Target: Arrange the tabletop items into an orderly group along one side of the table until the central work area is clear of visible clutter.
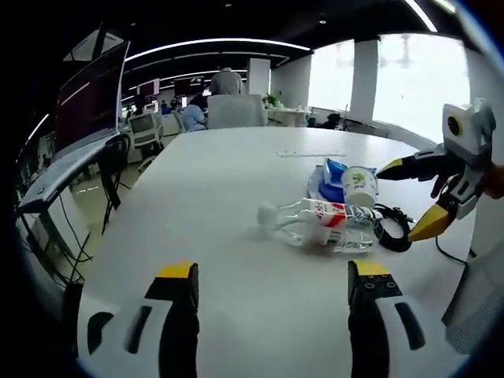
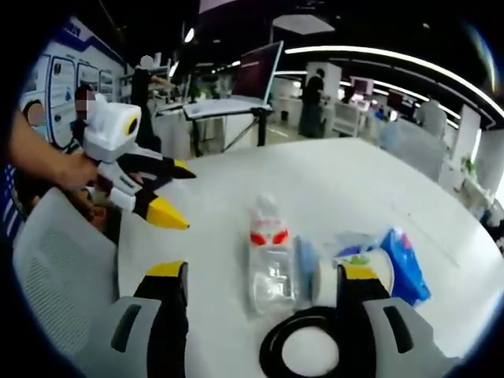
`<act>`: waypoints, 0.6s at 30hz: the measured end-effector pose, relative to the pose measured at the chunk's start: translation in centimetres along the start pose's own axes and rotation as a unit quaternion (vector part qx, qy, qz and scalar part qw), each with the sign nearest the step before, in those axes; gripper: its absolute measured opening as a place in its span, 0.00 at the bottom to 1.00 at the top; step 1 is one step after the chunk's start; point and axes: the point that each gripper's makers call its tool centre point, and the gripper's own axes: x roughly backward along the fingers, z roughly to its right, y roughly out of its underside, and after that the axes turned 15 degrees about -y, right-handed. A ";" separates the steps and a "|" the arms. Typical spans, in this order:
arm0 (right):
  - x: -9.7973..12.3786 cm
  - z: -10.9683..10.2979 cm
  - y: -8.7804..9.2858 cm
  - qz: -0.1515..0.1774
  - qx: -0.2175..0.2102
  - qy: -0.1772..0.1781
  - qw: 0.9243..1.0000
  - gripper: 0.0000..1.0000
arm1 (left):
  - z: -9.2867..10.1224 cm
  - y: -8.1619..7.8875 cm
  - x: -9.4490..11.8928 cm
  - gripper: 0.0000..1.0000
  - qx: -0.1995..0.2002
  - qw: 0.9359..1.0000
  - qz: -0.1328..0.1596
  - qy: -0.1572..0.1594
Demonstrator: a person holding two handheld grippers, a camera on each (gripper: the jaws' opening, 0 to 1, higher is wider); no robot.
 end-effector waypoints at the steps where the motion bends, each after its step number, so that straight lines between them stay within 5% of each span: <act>1: -0.2 0.0 0.0 0.000 -0.001 -0.001 1.000 0.74 | 0.0 0.1 -0.1 0.77 0.002 1.000 -0.001 0.000; 18: -2.3 0.2 0.3 -0.017 -0.002 -0.016 1.000 0.71 | -0.2 0.6 -1.0 0.72 0.005 1.000 -0.005 -0.003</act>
